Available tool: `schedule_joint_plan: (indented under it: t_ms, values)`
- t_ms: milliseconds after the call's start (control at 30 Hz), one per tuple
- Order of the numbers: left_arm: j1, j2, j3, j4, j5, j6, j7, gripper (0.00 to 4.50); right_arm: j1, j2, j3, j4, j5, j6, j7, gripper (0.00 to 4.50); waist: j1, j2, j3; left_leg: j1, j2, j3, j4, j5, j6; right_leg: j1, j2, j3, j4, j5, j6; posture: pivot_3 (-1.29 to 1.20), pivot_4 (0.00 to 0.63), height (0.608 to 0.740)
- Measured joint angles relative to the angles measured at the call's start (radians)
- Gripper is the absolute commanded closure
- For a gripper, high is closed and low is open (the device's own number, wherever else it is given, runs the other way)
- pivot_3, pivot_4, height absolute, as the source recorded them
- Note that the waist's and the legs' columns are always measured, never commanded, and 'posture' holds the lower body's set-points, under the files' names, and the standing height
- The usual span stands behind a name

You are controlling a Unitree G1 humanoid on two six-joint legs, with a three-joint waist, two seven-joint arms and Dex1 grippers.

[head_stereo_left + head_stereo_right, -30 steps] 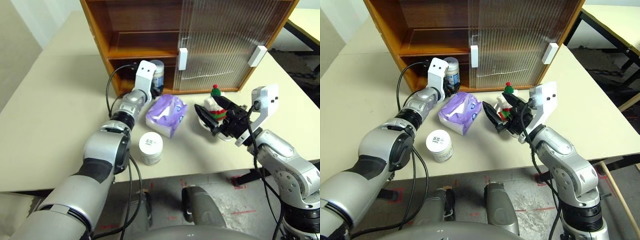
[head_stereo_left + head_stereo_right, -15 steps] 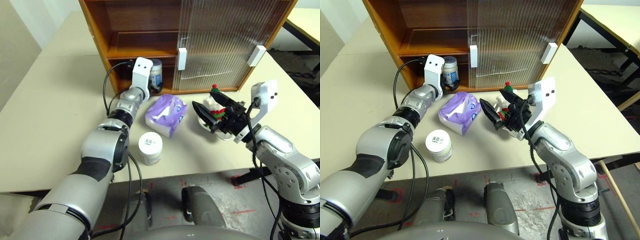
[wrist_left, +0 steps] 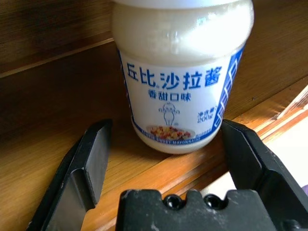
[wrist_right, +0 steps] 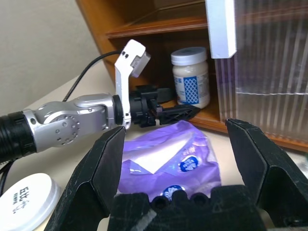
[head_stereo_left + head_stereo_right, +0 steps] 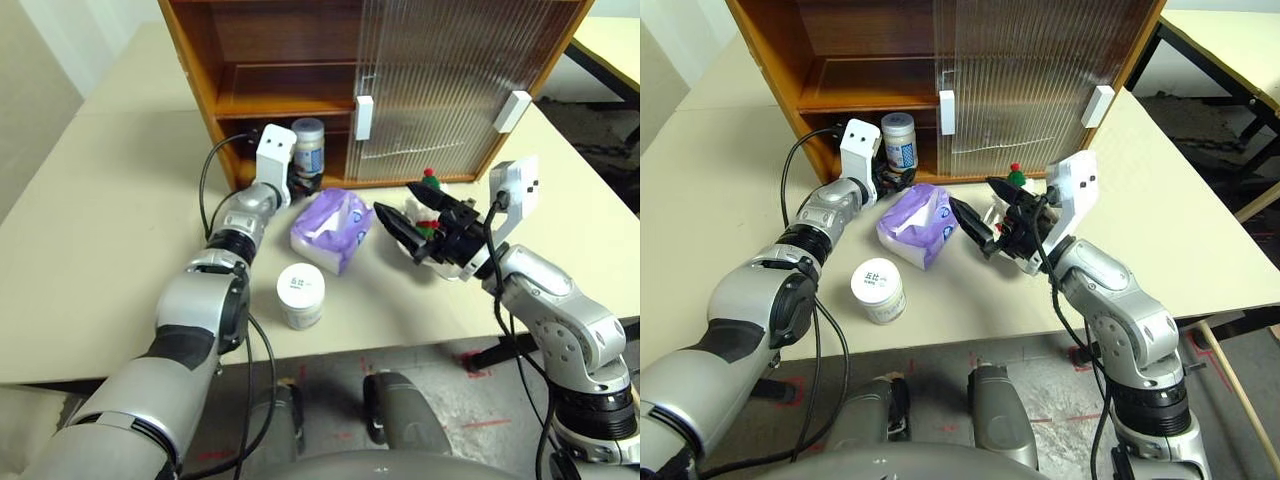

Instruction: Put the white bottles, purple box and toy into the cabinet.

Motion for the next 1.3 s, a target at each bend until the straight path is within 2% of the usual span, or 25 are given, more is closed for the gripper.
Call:
schedule_joint_plan:
  t_ms: [300, 333, 433, 733, 933, 1067, 1300]
  values:
    - [0.033, 0.008, 0.000, -0.049, -0.027, 0.020, -0.032, 0.02, -0.019, 0.005, 0.005, 0.021, -0.007, -0.020, 0.028, 0.00, 0.000, 0.000, -0.002, 0.000, 0.000, 0.000, 0.001, 0.000, 0.000, 0.000, 0.000, 0.000, 0.000, 0.002, -0.001, -0.15, 0.040, 0.740]
    - [0.039, 0.008, 0.000, -0.058, -0.032, 0.025, -0.038, 0.18, -0.019, 0.007, 0.005, 0.021, -0.008, -0.021, 0.031, 0.00, 0.000, 0.000, -0.002, 0.000, 0.000, 0.000, 0.001, 0.000, 0.000, 0.000, 0.000, 0.000, 0.000, 0.002, -0.001, -0.15, 0.041, 0.740]
    - [0.048, 0.009, 0.000, -0.084, -0.048, 0.040, -0.049, 0.95, -0.019, 0.010, 0.005, 0.021, -0.013, -0.023, 0.034, 0.00, 0.000, -0.001, -0.002, 0.000, 0.000, 0.000, 0.001, 0.000, 0.000, 0.000, 0.000, 0.000, 0.000, 0.003, -0.002, -0.15, 0.040, 0.740]
    - [0.053, 0.024, 0.008, -0.152, -0.082, 0.064, -0.048, 4.45, -0.018, 0.013, 0.007, 0.037, -0.016, -0.026, 0.042, 0.00, 0.000, -0.002, -0.004, 0.000, 0.000, 0.000, 0.002, 0.000, 0.000, 0.000, 0.000, 0.000, 0.001, 0.004, -0.003, -0.15, 0.033, 0.740]
    - [0.099, 0.029, -0.010, -0.206, -0.085, 0.114, -0.077, 4.48, -0.020, 0.012, 0.007, 0.046, -0.025, -0.035, 0.050, 0.00, 0.000, -0.001, -0.009, 0.000, 0.000, 0.001, 0.002, 0.001, 0.000, 0.000, 0.000, 0.001, 0.001, 0.005, -0.003, -0.14, 0.028, 0.740]
    - [0.111, 0.033, 0.000, -0.214, -0.090, 0.093, -0.021, 4.48, -0.021, 0.016, 0.009, 0.054, -0.026, -0.038, 0.053, 0.00, 0.001, -0.002, -0.010, 0.000, 0.000, 0.000, 0.004, 0.001, 0.000, 0.001, 0.000, 0.001, 0.001, 0.006, -0.003, -0.13, 0.028, 0.740]
    - [0.023, 0.013, 0.003, -0.139, -0.089, 0.002, 0.056, 4.48, -0.028, 0.019, 0.028, 0.056, -0.027, -0.039, 0.062, 0.00, 0.009, -0.003, -0.012, 0.000, 0.000, 0.001, 0.006, 0.001, 0.001, 0.002, 0.000, 0.001, 0.001, 0.007, -0.002, -0.15, 0.033, 0.740]
